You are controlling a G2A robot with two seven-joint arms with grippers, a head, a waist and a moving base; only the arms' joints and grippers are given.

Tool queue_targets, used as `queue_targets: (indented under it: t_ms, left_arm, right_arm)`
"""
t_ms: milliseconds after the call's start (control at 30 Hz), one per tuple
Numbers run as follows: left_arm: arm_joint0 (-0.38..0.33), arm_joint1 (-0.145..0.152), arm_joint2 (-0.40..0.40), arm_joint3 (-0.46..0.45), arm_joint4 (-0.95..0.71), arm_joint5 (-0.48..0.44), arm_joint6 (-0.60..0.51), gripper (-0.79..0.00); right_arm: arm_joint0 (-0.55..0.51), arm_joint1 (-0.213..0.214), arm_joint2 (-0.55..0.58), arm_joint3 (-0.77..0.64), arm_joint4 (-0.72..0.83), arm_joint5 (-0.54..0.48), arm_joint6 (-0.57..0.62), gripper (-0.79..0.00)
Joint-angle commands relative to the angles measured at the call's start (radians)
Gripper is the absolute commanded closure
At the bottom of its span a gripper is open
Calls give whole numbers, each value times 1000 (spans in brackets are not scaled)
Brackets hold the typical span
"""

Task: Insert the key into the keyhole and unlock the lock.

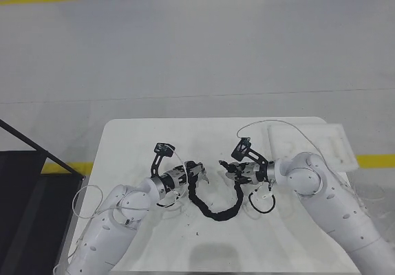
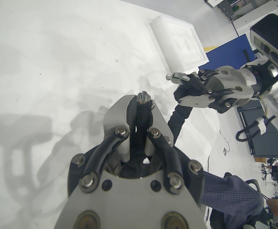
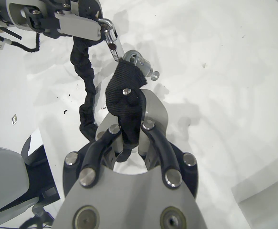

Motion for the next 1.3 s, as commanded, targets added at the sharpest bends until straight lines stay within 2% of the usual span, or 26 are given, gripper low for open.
queue_targets:
  t_ms: [0,133,167,200,367,467,600,800,933,1067,1200,1267]
  left_arm:
    - [-14,-3,10,16,-4,14,-2,0]
    - [-46,-12,38,57,-7,23,7,-18]
    - [-52,-14,46,66,-4,16,12,-677]
    - [-57,-16,52,75,-5,13,18,-785]
    - [-73,-23,65,114,-15,10,46,-785]
    - [-72,-27,49,104,-41,15,104,-785]
    - [-52,-24,6,46,-43,32,178,-785]
    - [23,-10,-96,-113,-69,-6,235,-785]
    - [85,-2,-170,-221,-103,-56,284,-785]
    - [143,2,-224,-315,-170,-148,330,-785]
    - [174,6,-263,-347,-213,-280,350,-785]
    - [174,6,-263,-347,-213,-280,350,-785]
  right_arm:
    - [9,-2,-10,10,-7,12,4,0]
    - [20,-7,-26,23,-30,39,-1,0]
    - [21,-8,-30,26,-31,41,-2,0]
    - [22,-8,-32,28,-30,42,-3,0]
    - [27,-10,-37,36,-21,43,-3,0]
    - [28,-10,-38,38,-24,50,-2,0]
    - [31,-11,-42,40,-35,67,2,0]
    - [53,-18,-61,46,-72,138,10,0]
    - [76,-30,-89,57,-76,171,21,0]
    - [107,-43,-121,76,-88,200,34,0]
    - [141,-60,-158,104,-117,244,46,0]
    - [153,-68,-174,121,-125,268,48,0]
